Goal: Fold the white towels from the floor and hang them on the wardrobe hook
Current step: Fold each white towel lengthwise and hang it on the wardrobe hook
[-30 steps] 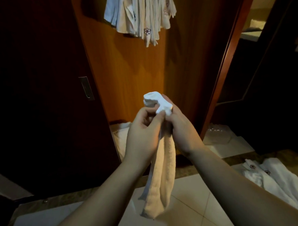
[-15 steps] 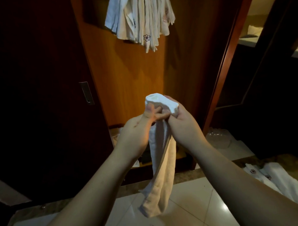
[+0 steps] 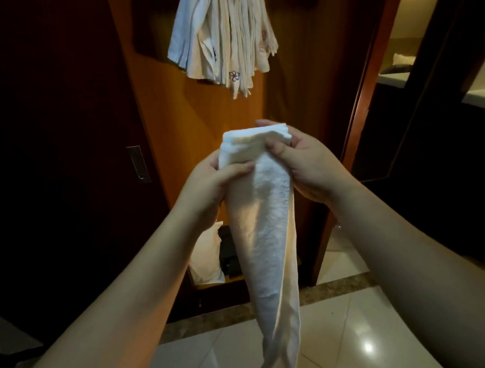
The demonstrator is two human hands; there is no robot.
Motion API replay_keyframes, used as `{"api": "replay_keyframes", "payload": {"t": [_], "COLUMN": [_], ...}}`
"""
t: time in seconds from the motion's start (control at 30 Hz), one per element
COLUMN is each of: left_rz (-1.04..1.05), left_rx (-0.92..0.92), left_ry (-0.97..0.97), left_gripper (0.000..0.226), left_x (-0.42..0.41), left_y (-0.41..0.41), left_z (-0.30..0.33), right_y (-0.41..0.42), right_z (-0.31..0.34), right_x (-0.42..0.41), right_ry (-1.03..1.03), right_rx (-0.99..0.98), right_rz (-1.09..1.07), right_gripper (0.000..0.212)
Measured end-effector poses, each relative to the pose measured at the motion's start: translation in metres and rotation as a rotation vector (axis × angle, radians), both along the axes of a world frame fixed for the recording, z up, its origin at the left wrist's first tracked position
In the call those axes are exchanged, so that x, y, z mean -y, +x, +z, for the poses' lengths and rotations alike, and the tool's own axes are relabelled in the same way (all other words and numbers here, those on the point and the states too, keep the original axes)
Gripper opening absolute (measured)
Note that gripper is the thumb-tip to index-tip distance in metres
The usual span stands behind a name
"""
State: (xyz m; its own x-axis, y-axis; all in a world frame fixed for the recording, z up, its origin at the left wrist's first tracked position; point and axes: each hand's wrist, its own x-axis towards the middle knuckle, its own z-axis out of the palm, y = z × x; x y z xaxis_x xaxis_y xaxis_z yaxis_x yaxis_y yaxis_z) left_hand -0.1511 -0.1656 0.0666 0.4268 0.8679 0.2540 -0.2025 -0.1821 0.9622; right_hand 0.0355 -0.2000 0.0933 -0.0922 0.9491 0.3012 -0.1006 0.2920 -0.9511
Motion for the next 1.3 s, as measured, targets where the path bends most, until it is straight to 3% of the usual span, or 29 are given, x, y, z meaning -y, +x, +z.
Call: {"api": "replay_keyframes", "payload": {"t": [0.13,0.3,0.37,0.57,0.67,0.8,1.0,1.17,1.3], "left_rz": [-0.007,0.055,0.06,0.112,0.181,0.197,0.179,0.158,0.118], "left_rx": [-0.009,-0.054,-0.052,0.027,0.031,0.034,0.084,0.109,0.074], "left_ry": [-0.034,-0.098,-0.101,-0.1,-0.053,0.004,0.049,0.053,0.047], "left_gripper": [0.04,0.035,0.028,0.028,0.026,0.025,0.029,0.025,0.022], "left_x": [0.001,0.004,0.005,-0.003,-0.011,-0.016,-0.018,-0.018,-0.016], "left_y": [0.011,0.02,0.022,0.021,0.019,0.02,0.028,0.034,0.043], "left_z": [0.018,0.025,0.028,0.055,0.07,0.083,0.093,0.096,0.095], "right_y": [0.007,0.013,0.012,0.014,0.01,-0.002,-0.001,0.007,0.013], "right_z": [-0.007,-0.014,-0.015,-0.037,-0.059,-0.067,-0.056,-0.049,-0.042], "right_x": [-0.003,0.0,-0.001,-0.005,0.002,0.007,0.005,0.002,-0.007], "right_ry": [0.022,0.143,0.19,0.071,0.04,0.006,0.153,0.141,0.109], "right_rx": [-0.068,0.227,0.252,0.016,0.007,0.158,0.279,0.415,0.641], "right_rz": [-0.132,-0.413,-0.481,-0.314,-0.274,-0.325,-0.509,-0.527,-0.592], "right_gripper": [0.057,0.046,0.042,0.057,0.059,0.044,0.015,0.014,0.016]}}
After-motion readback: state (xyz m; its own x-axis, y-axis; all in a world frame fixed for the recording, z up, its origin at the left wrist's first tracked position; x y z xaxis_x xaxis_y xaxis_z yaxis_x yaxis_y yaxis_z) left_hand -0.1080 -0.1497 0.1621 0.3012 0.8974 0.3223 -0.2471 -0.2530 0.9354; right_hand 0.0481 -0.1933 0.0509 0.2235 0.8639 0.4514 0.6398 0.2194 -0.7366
